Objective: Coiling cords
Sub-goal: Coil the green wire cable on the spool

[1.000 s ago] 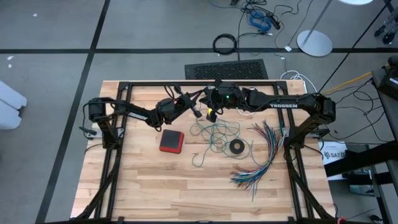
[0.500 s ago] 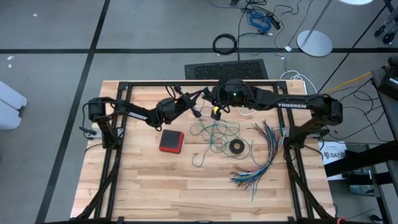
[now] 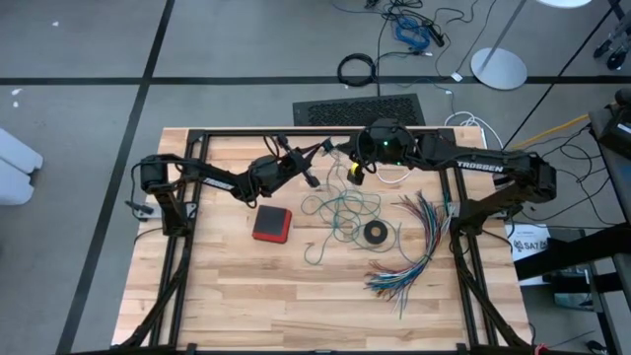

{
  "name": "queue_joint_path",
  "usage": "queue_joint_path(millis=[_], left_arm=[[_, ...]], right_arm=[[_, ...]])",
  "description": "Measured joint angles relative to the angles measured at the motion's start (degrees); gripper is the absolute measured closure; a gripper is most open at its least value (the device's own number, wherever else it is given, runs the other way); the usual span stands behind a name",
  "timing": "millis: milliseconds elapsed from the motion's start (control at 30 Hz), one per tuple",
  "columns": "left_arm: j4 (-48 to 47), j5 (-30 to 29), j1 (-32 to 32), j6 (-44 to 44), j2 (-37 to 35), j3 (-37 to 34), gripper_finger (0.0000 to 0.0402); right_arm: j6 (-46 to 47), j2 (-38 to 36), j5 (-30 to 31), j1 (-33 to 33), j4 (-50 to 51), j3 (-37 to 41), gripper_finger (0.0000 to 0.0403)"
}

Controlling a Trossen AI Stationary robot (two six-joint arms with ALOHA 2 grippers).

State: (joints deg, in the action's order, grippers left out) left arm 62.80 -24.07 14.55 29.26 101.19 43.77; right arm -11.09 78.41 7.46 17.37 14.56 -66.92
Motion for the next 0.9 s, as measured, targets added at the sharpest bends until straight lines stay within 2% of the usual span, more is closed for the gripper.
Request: queue_joint_path(millis=[300,533,900], left_arm=[[0.1,1.5,0.0,-0.4,0.0,0.0,0.0400],[1.4,2.7,0.0,-2.4,0.0,0.0,0.0400],[3.5,5.2,0.0,-9.6,0.0,0.0,0.0400]], right_arm=[[-5.6,-0.6,-0.2,4.6,6.9,0.0,0.0403],[-10.2,1.8,0.0,6.7,7.4,0.0,0.0403],[-11.3,7.5,-0.3,8.6,6.4,0.0,0.0403]])
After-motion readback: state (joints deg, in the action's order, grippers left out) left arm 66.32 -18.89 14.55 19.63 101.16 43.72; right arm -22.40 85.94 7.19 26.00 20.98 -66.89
